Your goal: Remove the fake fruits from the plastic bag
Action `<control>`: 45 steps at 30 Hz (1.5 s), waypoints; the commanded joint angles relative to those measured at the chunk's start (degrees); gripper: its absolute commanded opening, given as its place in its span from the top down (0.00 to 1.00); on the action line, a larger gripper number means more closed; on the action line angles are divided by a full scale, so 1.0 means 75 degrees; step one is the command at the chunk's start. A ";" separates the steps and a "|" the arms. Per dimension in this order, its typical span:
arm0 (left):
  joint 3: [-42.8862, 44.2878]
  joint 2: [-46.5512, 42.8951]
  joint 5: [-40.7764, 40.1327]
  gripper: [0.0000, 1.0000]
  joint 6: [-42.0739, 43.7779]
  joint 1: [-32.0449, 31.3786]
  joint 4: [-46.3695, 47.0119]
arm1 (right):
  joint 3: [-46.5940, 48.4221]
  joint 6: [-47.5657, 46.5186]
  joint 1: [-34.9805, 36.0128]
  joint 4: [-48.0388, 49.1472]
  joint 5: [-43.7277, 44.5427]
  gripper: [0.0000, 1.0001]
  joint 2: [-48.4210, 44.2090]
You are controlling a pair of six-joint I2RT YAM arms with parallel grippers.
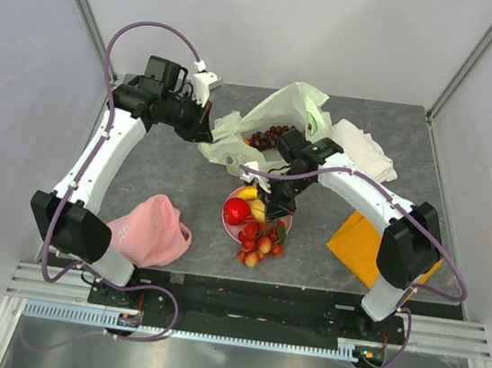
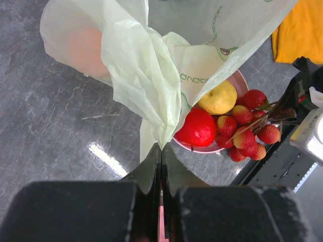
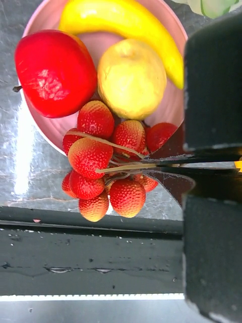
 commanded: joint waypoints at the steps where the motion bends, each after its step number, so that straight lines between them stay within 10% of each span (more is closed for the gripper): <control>1: 0.0101 -0.0006 0.0114 0.98 0.0325 0.0035 0.0132 | 0.0470 0.0273 -0.0001 0.0437 -0.0444 0.98 0.0008; 25: 0.0289 0.0240 0.0173 0.98 0.0289 0.0047 0.0109 | 0.1304 0.2381 -0.0258 0.1477 -0.1301 0.99 0.0195; 45: 0.0089 0.0217 0.0208 0.98 0.0301 0.0035 0.0038 | -0.0957 0.4527 -0.1747 0.3893 -0.1688 0.99 0.0464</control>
